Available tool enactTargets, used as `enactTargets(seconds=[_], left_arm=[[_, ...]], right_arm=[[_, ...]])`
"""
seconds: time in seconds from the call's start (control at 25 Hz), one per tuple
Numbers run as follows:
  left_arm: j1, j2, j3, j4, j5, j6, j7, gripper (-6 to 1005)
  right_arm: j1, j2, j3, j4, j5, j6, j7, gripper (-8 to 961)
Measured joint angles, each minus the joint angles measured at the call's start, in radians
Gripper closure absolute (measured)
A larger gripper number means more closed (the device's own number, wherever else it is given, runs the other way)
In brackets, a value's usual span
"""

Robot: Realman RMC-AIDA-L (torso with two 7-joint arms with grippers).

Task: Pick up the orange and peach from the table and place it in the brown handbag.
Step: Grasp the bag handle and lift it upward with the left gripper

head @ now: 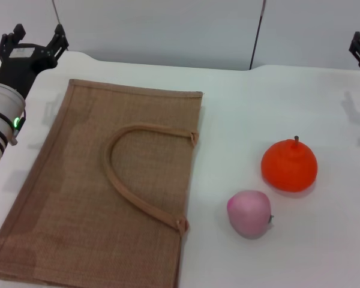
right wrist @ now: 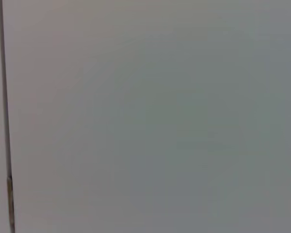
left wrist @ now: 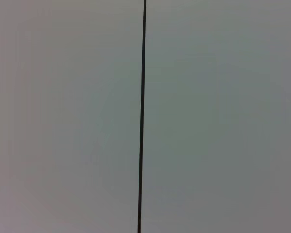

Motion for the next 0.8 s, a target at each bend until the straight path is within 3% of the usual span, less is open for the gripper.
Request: enactTargets(seconds=[0.56, 0.8], left_arm=[[0.001, 0.0, -0.003, 0.003, -0.003, 0.0, -0.013, 127], [0.005, 0.003, 0.051, 0.006, 0.068, -0.049, -0.1, 128]], right_arm=[[0.009, 0.0, 0.0, 0.009, 0.0, 0.0, 0.002, 185], [0.009, 0.0, 0.0, 0.026, 0.0, 0.0, 0.004, 185]])
